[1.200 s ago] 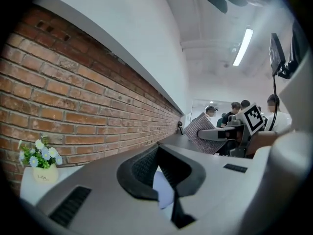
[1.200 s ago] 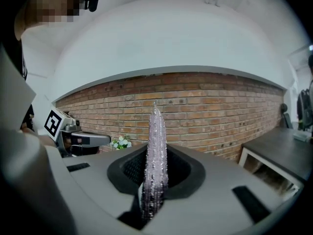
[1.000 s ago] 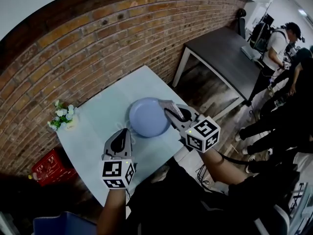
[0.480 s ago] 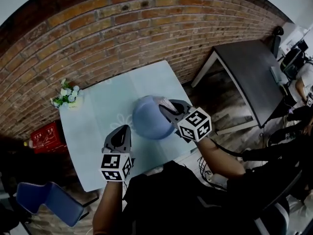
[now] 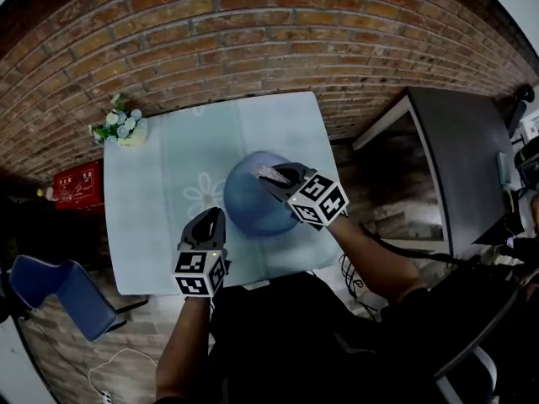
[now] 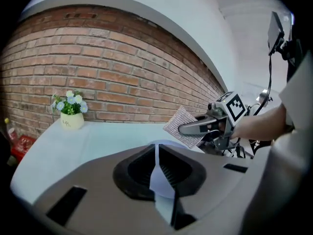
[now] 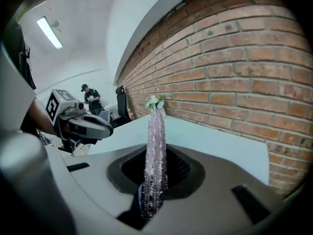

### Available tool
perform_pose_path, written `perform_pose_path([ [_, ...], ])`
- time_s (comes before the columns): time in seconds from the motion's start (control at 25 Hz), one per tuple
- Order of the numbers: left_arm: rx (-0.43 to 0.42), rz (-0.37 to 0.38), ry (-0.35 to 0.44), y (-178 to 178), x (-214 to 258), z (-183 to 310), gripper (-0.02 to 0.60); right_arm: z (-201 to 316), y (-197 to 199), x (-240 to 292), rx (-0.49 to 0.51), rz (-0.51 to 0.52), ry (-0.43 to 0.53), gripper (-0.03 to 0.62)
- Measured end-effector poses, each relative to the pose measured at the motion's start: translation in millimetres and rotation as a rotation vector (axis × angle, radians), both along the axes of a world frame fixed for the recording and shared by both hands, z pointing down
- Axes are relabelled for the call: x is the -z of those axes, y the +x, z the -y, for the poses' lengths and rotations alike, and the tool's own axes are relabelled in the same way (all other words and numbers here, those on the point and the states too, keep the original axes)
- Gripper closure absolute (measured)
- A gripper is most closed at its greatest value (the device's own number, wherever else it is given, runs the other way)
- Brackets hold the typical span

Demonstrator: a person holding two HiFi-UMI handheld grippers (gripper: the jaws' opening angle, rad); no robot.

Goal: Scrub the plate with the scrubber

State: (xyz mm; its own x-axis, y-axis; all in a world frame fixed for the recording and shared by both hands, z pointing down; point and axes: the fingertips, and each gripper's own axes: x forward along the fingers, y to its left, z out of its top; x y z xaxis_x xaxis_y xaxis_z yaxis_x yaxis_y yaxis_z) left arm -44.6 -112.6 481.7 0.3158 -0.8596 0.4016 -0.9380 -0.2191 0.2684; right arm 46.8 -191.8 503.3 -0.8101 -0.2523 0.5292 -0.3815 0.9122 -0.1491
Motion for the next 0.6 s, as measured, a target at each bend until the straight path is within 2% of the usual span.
perform_pose_path([
  [0.08,0.034,-0.005,-0.025,1,-13,0,0.568,-1,-7,-13,0.066,-0.022,-0.021,0.534],
  [0.24,0.073,0.045,-0.085,4,-40,-1,0.568,-8,-23,-40,0.204,-0.076,-0.06,0.533],
  [0.44,0.18,0.007,-0.13,-6,-69,0,0.569,-22,-36,-72,0.34,-0.126,-0.135,0.533],
  [0.6,0.211,0.006,-0.163,-11,-85,-1,0.568,-35,-46,-91,0.469,-0.173,-0.187,0.533],
])
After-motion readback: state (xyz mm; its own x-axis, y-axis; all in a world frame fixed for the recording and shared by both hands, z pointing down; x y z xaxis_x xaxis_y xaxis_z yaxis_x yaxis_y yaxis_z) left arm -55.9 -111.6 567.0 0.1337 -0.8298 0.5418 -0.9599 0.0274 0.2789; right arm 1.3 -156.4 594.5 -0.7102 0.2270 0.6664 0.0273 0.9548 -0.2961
